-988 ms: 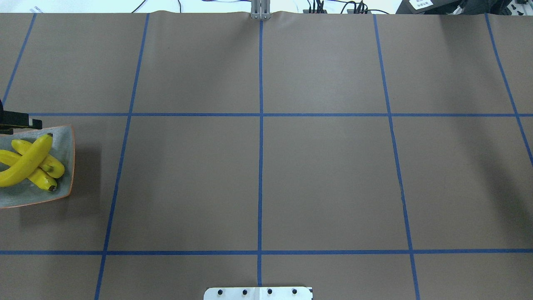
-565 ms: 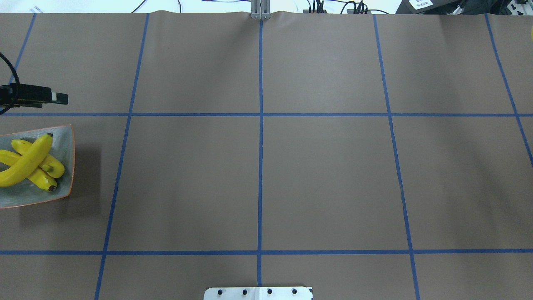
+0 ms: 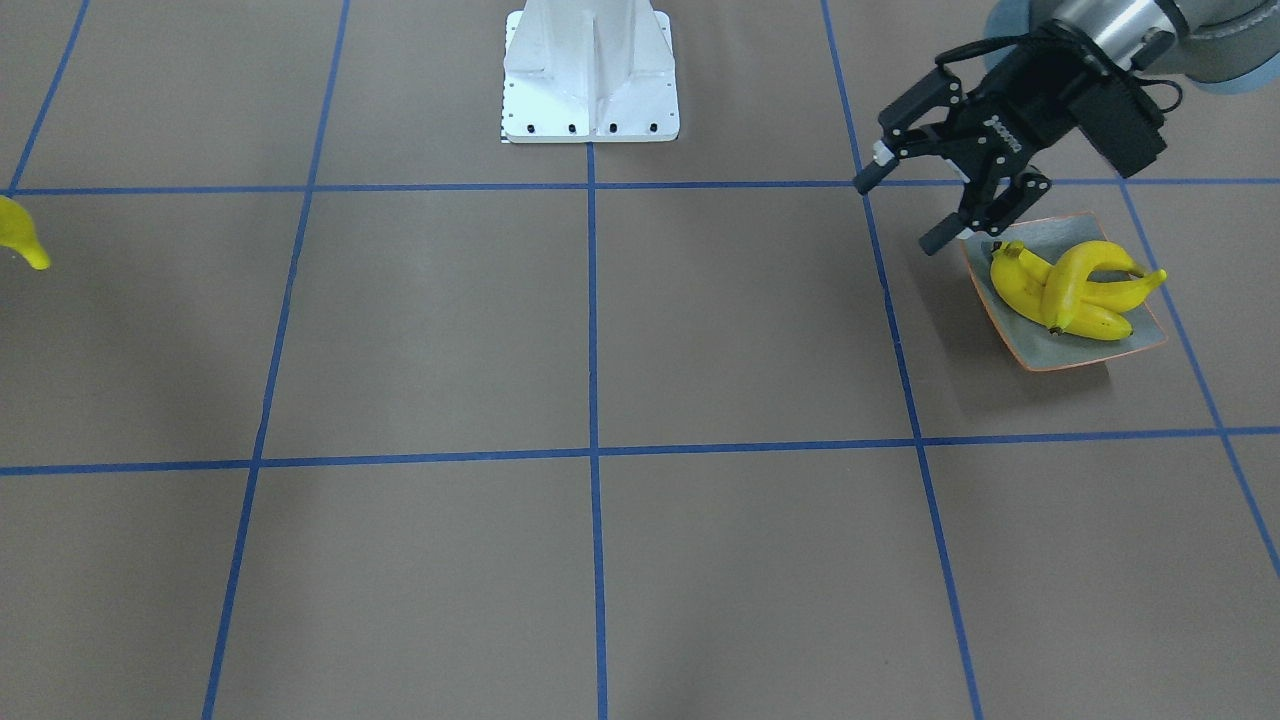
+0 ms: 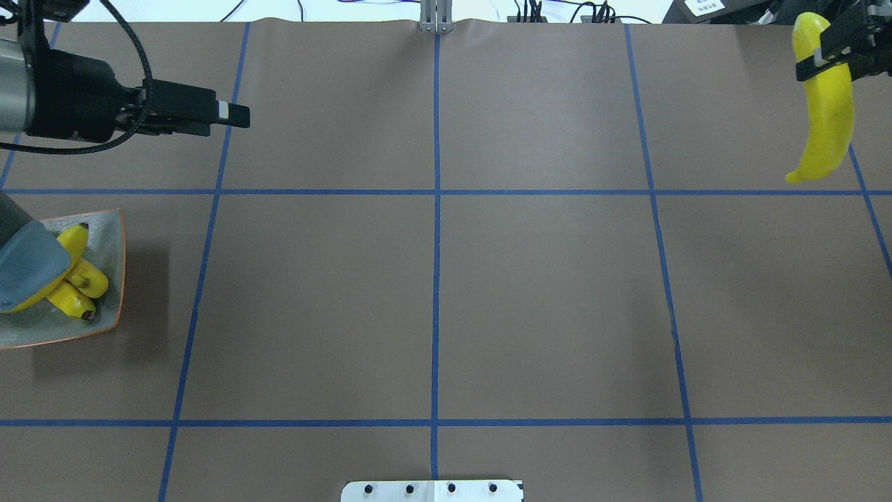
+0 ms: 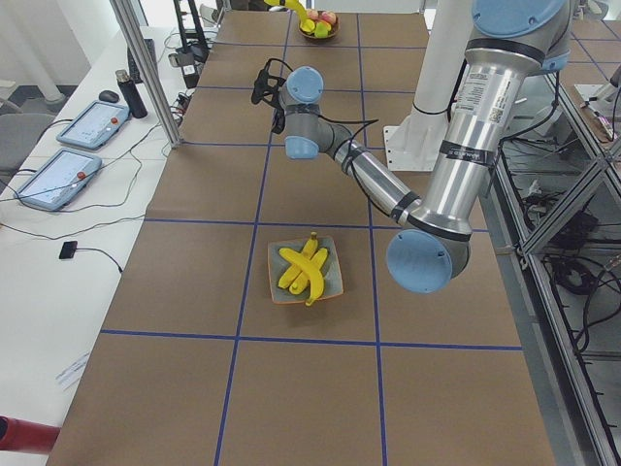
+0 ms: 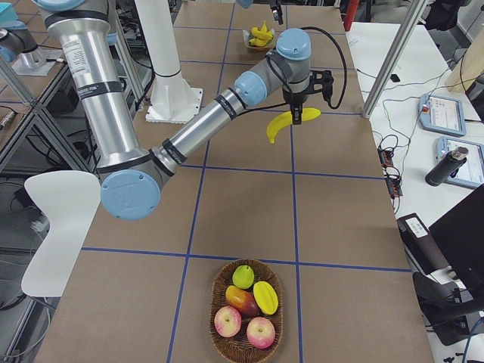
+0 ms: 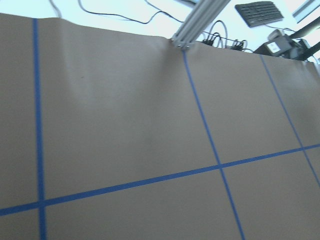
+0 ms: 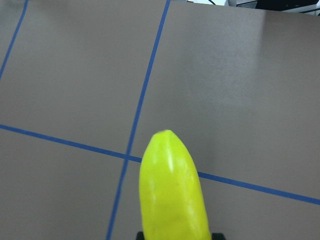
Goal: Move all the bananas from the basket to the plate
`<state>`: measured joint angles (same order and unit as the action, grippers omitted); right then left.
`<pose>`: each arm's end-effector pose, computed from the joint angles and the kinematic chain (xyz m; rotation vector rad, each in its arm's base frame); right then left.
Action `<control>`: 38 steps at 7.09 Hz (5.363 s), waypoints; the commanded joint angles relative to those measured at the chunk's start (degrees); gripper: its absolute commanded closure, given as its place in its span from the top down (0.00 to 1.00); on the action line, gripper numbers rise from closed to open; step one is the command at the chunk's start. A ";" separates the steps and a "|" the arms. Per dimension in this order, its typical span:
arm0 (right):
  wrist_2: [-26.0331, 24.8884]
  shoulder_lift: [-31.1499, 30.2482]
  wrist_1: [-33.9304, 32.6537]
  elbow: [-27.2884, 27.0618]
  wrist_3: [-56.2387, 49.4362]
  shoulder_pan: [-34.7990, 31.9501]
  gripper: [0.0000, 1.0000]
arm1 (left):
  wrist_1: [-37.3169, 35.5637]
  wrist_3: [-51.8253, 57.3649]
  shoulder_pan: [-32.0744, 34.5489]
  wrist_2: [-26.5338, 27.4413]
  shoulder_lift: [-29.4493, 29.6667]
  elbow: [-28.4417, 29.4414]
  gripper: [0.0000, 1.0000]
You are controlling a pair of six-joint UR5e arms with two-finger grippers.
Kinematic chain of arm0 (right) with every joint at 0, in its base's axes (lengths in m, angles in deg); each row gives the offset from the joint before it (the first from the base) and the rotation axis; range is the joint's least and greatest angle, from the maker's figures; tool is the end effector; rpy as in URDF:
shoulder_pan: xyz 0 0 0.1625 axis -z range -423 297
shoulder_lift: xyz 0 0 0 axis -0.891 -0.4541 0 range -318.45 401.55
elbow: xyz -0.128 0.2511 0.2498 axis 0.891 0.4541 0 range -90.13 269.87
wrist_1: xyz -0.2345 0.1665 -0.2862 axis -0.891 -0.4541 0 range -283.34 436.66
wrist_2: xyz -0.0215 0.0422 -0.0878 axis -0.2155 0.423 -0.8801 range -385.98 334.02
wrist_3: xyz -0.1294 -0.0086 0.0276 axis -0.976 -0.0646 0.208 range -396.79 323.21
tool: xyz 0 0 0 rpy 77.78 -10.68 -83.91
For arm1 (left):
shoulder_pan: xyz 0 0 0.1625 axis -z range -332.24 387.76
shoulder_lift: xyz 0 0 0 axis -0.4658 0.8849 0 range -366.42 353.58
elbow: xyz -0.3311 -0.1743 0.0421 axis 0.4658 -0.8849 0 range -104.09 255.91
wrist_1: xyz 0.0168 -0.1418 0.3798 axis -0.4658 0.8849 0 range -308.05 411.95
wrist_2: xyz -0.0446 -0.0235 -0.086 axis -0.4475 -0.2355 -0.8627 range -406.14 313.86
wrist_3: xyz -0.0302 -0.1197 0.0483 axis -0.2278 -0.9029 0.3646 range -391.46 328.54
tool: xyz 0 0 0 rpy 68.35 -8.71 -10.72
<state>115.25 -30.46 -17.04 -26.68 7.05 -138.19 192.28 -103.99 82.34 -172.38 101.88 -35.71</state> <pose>-0.1037 -0.5096 0.2495 0.1594 -1.0663 0.1383 0.2558 -0.4545 0.1739 0.4860 1.4974 -0.0098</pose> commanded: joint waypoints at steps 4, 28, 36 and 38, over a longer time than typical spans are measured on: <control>-16.39 15.21 -0.86 0.01 45.05 19.35 0.00 | -0.40 -6.66 -12.89 14.23 9.54 0.96 1.00; -27.24 28.42 -10.00 -2.36 47.50 28.89 1.00 | -0.05 -9.12 -22.07 19.19 13.36 2.29 0.00; -18.55 6.02 -10.00 1.67 2.55 10.09 1.00 | -0.05 -5.72 -9.72 8.70 -18.17 -7.47 0.00; -15.30 0.93 -9.91 3.96 -14.39 3.68 1.00 | 0.12 2.95 -1.89 1.29 -26.79 -6.25 0.00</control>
<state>98.03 -26.37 -26.98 -24.09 2.88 -130.68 192.31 -106.51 75.64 -166.63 79.82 -42.90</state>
